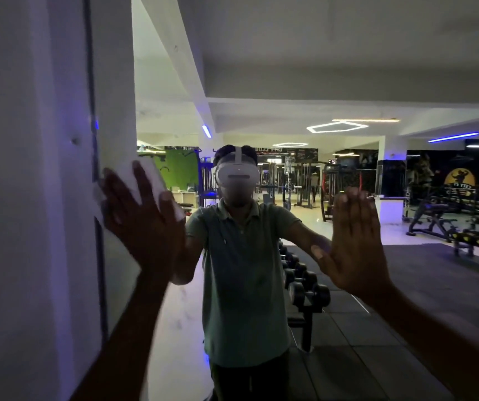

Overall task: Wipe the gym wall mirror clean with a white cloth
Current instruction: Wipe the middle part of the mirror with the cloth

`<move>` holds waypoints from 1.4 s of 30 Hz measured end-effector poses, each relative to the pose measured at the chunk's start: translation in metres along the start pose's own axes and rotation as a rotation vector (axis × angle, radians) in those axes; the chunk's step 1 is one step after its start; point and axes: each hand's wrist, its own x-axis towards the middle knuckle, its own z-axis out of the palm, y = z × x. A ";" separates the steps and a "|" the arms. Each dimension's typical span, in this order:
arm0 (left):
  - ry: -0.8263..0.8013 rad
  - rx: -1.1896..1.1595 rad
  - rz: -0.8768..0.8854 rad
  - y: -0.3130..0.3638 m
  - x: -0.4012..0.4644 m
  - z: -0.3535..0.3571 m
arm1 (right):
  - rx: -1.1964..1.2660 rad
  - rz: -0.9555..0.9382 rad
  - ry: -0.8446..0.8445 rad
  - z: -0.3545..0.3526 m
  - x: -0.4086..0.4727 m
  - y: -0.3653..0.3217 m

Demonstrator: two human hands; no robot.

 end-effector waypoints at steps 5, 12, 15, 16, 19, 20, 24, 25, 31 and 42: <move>-0.226 -0.044 0.503 0.124 -0.087 0.014 | 0.003 0.016 0.018 0.002 0.000 0.000; -0.118 -0.124 0.134 -0.015 0.000 -0.013 | 0.011 0.022 0.045 0.005 -0.002 -0.001; -0.092 -0.042 -0.016 0.019 -0.020 -0.006 | 0.003 0.045 0.056 0.005 -0.001 -0.003; -0.125 -0.217 0.022 0.044 -0.042 0.007 | 0.005 0.043 0.052 0.005 -0.001 -0.004; -0.241 -0.178 0.466 0.104 -0.086 0.014 | 0.006 0.046 0.038 0.004 -0.001 -0.002; -0.284 -0.195 0.595 0.102 -0.084 0.016 | 0.009 0.048 0.032 0.004 -0.002 -0.002; -0.200 -0.101 0.703 0.025 -0.033 0.009 | 0.011 0.050 0.033 0.004 -0.003 -0.002; -0.158 -0.081 0.519 0.004 -0.025 0.005 | 0.015 0.050 0.031 0.004 -0.003 -0.002; -0.027 -0.292 -0.184 0.057 -0.064 0.013 | 0.045 0.077 0.038 0.004 -0.003 -0.005; -0.001 -0.127 -0.305 0.071 -0.014 0.017 | 0.033 0.103 0.048 0.008 -0.006 -0.004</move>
